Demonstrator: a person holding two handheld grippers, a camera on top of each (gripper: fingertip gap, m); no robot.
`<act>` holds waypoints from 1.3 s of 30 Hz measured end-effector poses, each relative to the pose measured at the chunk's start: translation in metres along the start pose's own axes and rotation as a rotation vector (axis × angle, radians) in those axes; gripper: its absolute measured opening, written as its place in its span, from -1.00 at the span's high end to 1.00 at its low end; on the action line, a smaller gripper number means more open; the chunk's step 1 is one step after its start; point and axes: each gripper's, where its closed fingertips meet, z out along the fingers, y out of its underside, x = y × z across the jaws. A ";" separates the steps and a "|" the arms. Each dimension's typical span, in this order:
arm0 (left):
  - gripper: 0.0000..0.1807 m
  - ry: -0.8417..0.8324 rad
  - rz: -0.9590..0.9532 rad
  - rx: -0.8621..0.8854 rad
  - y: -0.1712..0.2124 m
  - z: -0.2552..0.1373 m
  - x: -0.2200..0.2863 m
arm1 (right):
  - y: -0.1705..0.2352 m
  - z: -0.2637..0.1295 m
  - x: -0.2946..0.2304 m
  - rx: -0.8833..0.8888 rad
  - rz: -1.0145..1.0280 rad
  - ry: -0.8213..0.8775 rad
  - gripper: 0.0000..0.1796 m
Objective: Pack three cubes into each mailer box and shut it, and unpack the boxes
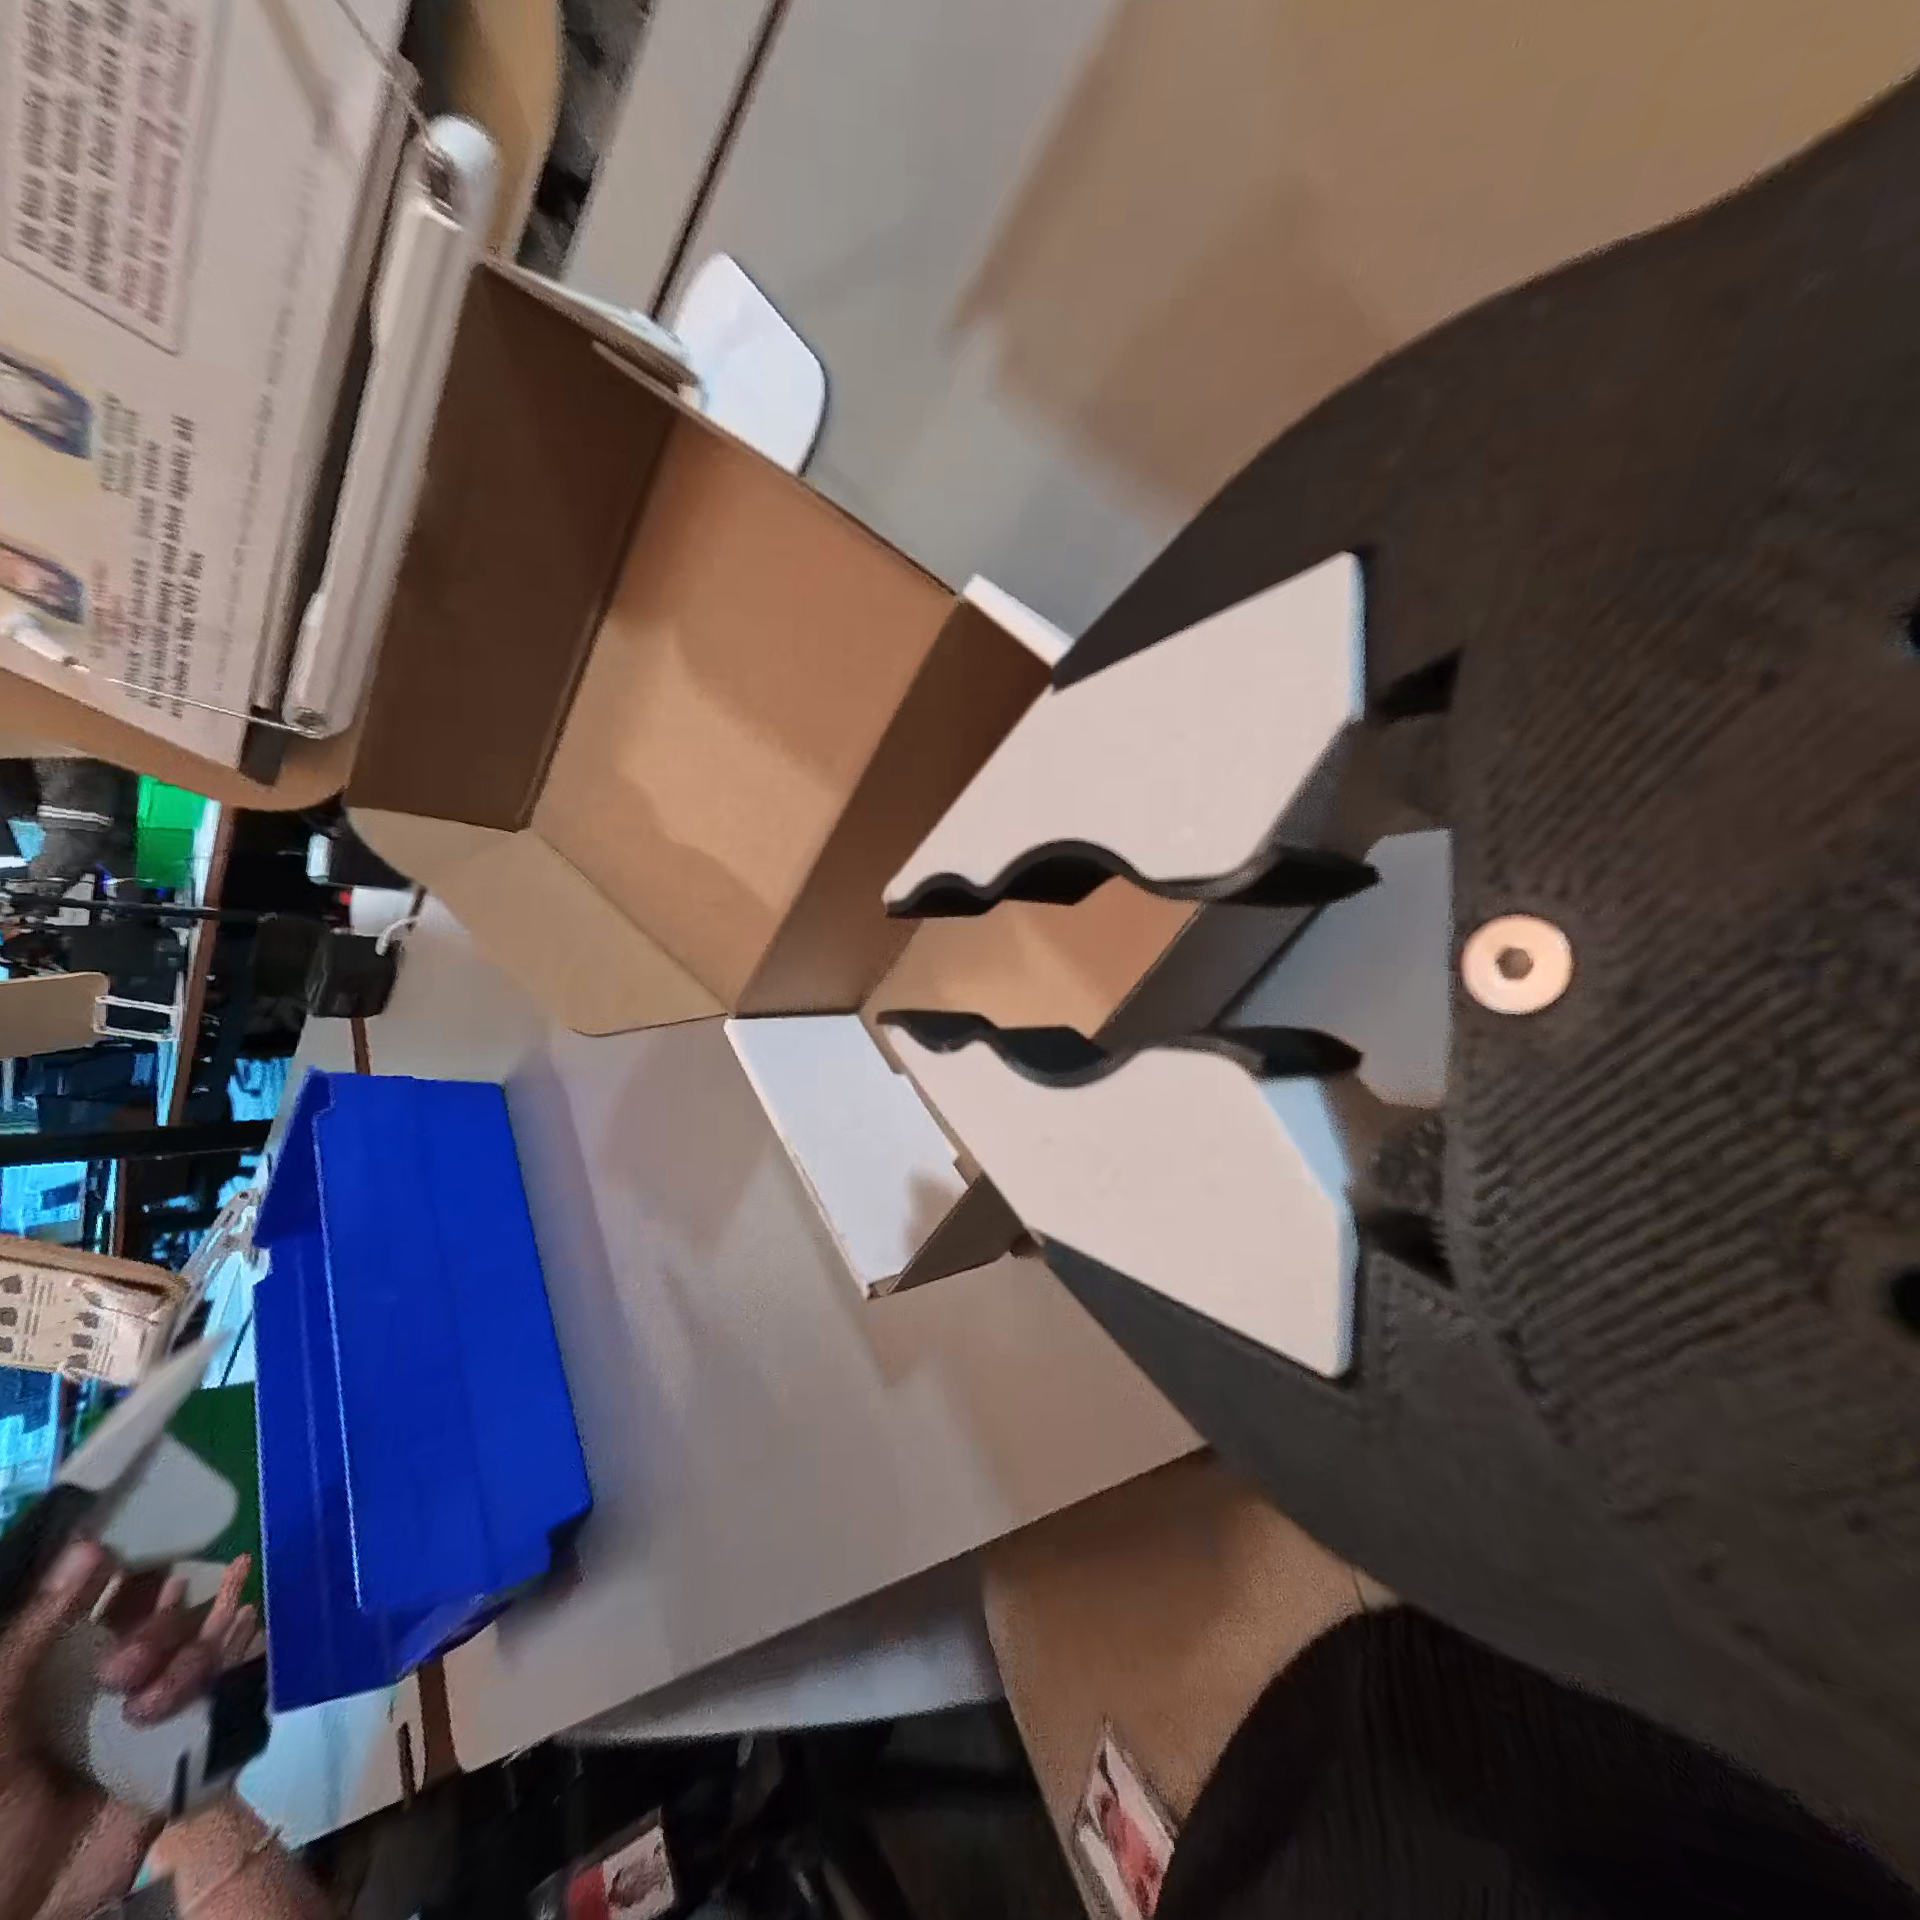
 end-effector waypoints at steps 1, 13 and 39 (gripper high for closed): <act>0.26 -0.060 0.005 -0.055 0.014 -0.007 -0.025 | -0.004 0.000 -0.001 0.014 -0.019 0.008 0.83; 0.25 -0.153 0.052 -0.648 0.179 -0.029 -0.112 | -0.015 0.002 -0.013 0.063 -0.022 -0.006 0.87; 0.49 0.536 0.948 -0.315 0.083 0.012 0.346 | -0.018 -0.017 0.003 0.101 -0.029 0.048 0.95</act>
